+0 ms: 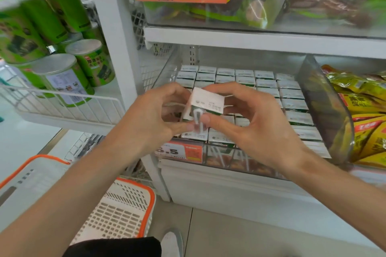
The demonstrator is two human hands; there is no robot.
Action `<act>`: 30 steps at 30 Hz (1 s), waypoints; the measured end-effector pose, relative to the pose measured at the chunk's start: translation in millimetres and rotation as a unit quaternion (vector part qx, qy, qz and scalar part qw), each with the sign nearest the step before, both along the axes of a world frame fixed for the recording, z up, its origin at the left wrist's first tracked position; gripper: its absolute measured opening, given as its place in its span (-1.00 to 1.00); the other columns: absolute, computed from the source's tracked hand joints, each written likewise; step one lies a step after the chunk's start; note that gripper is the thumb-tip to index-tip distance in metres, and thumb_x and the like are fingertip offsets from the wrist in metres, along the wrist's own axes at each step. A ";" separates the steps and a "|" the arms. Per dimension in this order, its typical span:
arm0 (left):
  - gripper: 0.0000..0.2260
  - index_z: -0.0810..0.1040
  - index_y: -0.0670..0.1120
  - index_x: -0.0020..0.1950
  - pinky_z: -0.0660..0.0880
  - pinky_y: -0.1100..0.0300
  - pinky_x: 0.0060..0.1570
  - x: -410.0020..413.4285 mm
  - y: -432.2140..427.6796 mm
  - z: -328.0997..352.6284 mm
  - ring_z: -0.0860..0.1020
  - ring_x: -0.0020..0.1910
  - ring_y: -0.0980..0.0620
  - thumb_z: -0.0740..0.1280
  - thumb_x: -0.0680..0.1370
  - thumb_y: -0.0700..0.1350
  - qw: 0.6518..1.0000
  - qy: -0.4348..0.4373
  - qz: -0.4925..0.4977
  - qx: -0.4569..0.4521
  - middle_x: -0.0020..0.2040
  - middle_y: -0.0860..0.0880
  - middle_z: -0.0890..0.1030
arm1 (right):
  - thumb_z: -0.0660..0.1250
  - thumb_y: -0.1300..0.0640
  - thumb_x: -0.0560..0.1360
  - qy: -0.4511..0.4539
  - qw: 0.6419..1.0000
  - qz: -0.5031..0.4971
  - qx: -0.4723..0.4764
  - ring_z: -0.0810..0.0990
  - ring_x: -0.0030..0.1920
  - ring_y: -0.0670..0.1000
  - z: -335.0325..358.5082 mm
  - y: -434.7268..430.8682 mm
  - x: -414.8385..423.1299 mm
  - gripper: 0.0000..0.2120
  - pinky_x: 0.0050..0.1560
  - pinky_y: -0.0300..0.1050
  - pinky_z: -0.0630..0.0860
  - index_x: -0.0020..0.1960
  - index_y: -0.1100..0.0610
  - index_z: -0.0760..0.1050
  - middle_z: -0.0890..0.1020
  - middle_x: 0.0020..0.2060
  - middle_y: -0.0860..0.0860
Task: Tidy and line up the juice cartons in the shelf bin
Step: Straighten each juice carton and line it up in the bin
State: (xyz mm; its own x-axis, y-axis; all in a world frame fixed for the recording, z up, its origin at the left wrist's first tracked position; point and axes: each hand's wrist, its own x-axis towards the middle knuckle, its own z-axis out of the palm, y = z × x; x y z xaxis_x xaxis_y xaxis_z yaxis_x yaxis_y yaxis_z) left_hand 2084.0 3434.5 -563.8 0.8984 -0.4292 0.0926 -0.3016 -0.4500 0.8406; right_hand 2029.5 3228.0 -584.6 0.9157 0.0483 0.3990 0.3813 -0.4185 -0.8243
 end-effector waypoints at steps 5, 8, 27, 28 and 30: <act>-0.63 0.62 0.18 0.07 0.64 0.12 -0.07 -5.2 33.4 18.4 0.69 -0.15 0.23 0.64 0.39 -0.14 0.990 -0.092 0.097 0.042 -0.03 0.17 0.69 | 0.55 0.17 0.53 0.015 0.998 -0.022 0.051 0.72 0.07 -0.20 2.1 15.1 14.6 -0.68 0.11 -0.35 0.60 0.24 -0.04 0.63 0.74 0.03 -0.24; -0.73 0.63 0.18 -0.04 0.62 0.14 -0.09 -6.9 44.8 14.8 0.65 -0.22 0.30 0.63 0.42 -0.10 0.981 -0.103 0.126 0.103 -0.15 0.18 0.67 | 0.54 0.14 0.54 0.023 0.998 -0.023 0.051 0.71 0.09 -0.19 6.5 26.8 30.2 -0.70 0.17 -0.28 0.62 0.22 -0.08 0.62 0.74 0.03 -0.23; -0.81 0.63 0.21 -0.03 0.57 0.20 -0.15 -1.2 55.8 -14.9 0.62 -0.19 0.32 0.56 0.51 -0.06 0.975 -0.118 0.131 0.138 -0.21 0.20 0.61 | 0.45 -0.05 0.61 0.027 0.950 0.033 -0.308 0.52 0.25 -0.06 -15.5 38.0 66.7 -0.67 0.13 -0.27 0.36 0.36 -0.04 0.62 0.68 0.19 -0.10; -0.81 0.63 0.21 -0.03 0.57 0.18 -0.14 -0.6 56.8 -14.8 0.62 -0.19 0.32 0.56 0.51 -0.06 0.975 -0.115 0.132 0.134 -0.21 0.20 0.61 | 0.43 -0.05 0.62 0.027 0.948 0.041 -0.313 0.52 0.25 -0.04 -16.3 37.6 66.5 -0.66 0.18 -0.24 0.36 0.38 -0.03 0.62 0.68 0.19 -0.09; -0.81 0.63 0.21 -0.04 0.59 0.15 -0.14 -0.1 57.2 -15.0 0.62 -0.20 0.30 0.56 0.50 -0.06 0.976 -0.111 0.135 0.129 -0.22 0.20 0.61 | 0.41 -0.04 0.64 0.024 0.946 0.052 -0.320 0.50 0.23 -0.03 -18.2 36.8 66.7 -0.65 0.26 -0.20 0.38 0.40 -0.01 0.61 0.67 0.17 -0.07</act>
State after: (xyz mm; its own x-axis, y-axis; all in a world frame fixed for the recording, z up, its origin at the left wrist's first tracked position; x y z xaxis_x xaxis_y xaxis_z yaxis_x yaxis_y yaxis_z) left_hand 2083.9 3491.7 -578.7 0.9518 -0.2149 0.2188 -0.3055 -0.7257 0.6164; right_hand 2096.2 3264.8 -602.8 0.9090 0.3566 0.2157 0.4163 -0.8002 -0.4317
